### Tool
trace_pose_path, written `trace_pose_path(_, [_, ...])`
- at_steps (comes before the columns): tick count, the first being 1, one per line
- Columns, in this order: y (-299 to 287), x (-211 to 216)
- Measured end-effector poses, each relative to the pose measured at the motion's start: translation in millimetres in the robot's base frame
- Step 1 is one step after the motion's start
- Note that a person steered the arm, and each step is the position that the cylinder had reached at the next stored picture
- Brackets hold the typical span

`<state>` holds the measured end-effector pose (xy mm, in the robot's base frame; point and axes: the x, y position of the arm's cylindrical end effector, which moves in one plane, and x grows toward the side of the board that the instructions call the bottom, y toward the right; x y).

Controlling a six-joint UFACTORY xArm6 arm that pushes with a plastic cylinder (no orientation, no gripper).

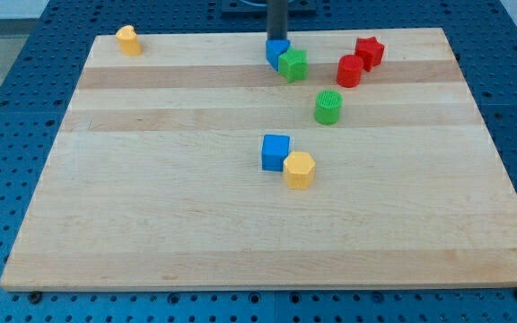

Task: Push the green circle closer to the blue triangle

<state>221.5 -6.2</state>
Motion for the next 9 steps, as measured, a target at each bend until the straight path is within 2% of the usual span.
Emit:
trace_pose_path(1, [-56,4])
trace_pose_path(2, [-69,35])
trace_pose_path(4, [-2,121])
trace_pose_path(6, [15,189])
trace_pose_path(7, [76,201])
trace_pose_path(8, [141,193])
trace_pose_path(9, [136,160])
